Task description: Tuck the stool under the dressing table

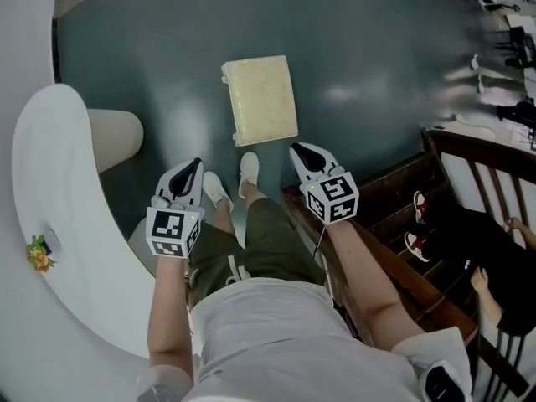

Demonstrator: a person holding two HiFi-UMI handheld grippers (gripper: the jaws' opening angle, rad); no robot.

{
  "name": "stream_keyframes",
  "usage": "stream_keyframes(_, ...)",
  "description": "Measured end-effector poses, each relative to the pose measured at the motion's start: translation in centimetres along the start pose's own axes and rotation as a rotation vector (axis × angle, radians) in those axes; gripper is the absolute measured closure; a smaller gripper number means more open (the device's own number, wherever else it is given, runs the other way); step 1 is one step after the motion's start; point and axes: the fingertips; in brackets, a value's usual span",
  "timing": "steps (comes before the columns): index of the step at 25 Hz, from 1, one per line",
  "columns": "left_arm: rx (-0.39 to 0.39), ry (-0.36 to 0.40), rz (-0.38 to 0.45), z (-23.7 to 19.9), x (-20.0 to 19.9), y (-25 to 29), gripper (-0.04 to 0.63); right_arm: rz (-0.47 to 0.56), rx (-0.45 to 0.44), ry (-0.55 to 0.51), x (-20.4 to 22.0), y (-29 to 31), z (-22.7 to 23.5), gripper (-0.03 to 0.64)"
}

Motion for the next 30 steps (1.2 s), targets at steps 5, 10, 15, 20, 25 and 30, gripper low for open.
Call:
stream_keyframes(5, 0.026, -0.029, -0.063, -0.1, 3.0, 3.9, 0.594, -0.050, 0.010, 0.023, 2.9, 3.0, 2.7, 0.574)
stream_keyframes(10, 0.055, -0.062, -0.140, -0.4, 7.9, 8.1, 0.594, -0.094, 0.040, 0.048, 6.6, 6.5, 5.9, 0.565)
stream_keyframes(15, 0.066, -0.053, -0.207, -0.3, 11.9, 12.4, 0.589, -0.159, 0.061, 0.078, 11.0, 9.9, 9.4, 0.543)
stream_keyframes(20, 0.070, -0.048, -0.272, -0.5, 16.1, 16.8, 0.517, -0.206, 0.099, 0.131, 15.8, 13.0, 13.1, 0.511)
stream_keyframes(25, 0.070, -0.045, -0.336, -0.3, 19.6, 20.5, 0.435, -0.253, 0.114, 0.182, 19.7, 15.7, 16.2, 0.468)
stream_keyframes(30, 0.059, -0.050, -0.416, -0.3, 23.4, 24.5, 0.375, -0.309, 0.083, 0.207, 23.0, 18.9, 18.7, 0.405)
Point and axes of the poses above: the fingertips, and each gripper's own axes: y forward along the fingers, z to its right, x out of its underside, and after that the axes turned 2 degrees about -z, right-handed
